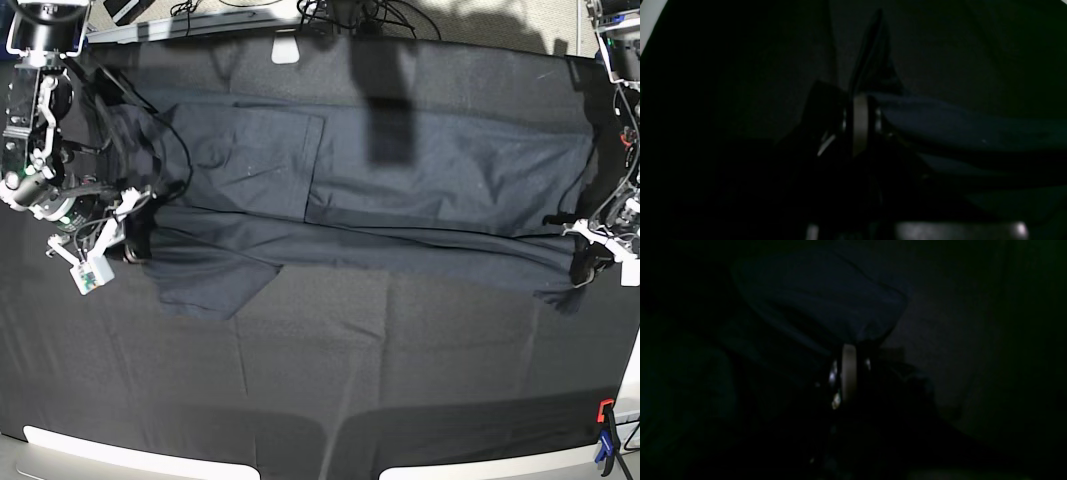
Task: Layout the t-shirt on the table in an organized manner, then fold the t-shirt properly
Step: 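Lift the hem with both grippers and fold it toward the collar, then lower the folded hem and open both grippers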
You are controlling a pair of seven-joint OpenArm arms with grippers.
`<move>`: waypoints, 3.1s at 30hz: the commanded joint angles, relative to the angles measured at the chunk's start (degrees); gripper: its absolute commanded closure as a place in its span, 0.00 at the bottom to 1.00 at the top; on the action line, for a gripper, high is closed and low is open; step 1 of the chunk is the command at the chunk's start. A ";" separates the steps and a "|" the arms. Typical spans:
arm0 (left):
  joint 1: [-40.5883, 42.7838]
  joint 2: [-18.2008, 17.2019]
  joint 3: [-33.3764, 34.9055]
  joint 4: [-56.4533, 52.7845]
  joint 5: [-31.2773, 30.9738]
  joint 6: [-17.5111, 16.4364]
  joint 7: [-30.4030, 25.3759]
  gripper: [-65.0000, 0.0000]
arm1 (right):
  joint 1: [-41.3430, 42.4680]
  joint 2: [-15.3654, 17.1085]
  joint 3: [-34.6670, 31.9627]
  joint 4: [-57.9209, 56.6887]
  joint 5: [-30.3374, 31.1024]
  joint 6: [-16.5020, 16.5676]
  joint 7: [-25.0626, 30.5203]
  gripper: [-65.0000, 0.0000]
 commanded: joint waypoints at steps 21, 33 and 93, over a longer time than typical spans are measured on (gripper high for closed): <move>-0.22 -1.29 -0.39 1.14 -0.50 -0.04 3.93 1.00 | -16.98 0.70 8.24 9.33 2.08 0.06 1.44 1.00; 7.69 -1.44 -1.88 6.38 -0.46 -0.20 4.33 1.00 | -17.35 0.74 8.24 9.33 1.44 0.06 -0.13 1.00; 7.52 5.40 -1.88 21.16 5.53 3.21 7.41 0.52 | 32.39 -1.64 -10.10 -41.57 1.64 -4.59 -19.06 0.50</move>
